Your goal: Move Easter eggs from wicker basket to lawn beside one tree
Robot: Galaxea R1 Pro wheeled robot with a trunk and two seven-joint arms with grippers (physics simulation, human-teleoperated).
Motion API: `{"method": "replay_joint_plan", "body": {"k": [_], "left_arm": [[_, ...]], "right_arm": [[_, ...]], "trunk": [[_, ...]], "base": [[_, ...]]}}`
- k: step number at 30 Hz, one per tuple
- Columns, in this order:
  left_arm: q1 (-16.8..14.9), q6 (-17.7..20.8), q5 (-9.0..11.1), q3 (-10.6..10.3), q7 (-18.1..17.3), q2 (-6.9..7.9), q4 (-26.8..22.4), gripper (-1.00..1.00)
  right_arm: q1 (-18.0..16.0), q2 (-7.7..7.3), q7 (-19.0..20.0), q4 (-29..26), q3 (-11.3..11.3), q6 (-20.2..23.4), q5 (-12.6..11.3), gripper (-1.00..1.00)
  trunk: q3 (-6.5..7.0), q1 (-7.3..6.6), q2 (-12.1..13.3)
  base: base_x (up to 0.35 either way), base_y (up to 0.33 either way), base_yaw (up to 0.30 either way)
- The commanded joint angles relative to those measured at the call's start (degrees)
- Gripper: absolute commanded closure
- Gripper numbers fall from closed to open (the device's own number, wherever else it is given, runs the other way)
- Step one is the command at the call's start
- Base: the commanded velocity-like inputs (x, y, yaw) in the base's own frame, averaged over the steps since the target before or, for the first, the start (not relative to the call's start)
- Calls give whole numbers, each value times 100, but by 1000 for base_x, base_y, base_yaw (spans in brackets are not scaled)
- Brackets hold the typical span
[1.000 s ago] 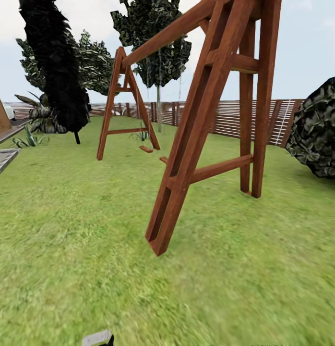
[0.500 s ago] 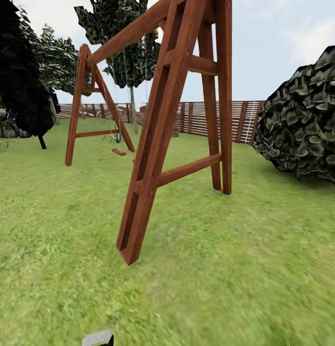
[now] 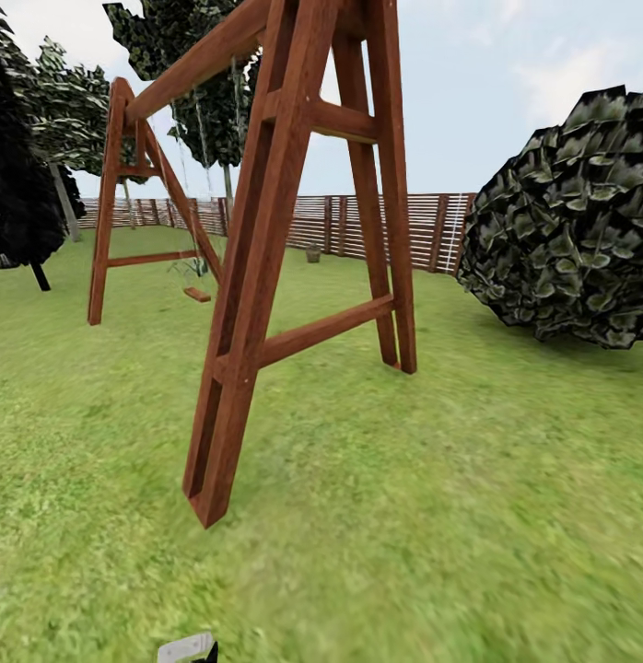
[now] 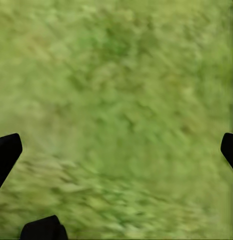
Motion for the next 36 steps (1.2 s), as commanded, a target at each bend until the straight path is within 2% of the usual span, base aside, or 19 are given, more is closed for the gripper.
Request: {"method": "replay_joint_plan", "body": {"k": [1,19,36], "left_arm": [[-2,-13,41,12,-4,-2,0,-100],[-2,-15,41,17,-4,1,0,-100],[-2,-15,41,17,-4,1,0,-100]], "right_arm": [[-5,-1,-2,8,-5,-20,-5,-100],[-5,-1,-2,9,-5,-20,-5,-100],[-5,0,6,9,-5,-20,-5,-100]], "trunk": [[-6,2,-2],[-4,2,-2],[56,2,-2]], "base": [[215,-251,-2],[220,-248,-6],[220,-247,-255]]}}
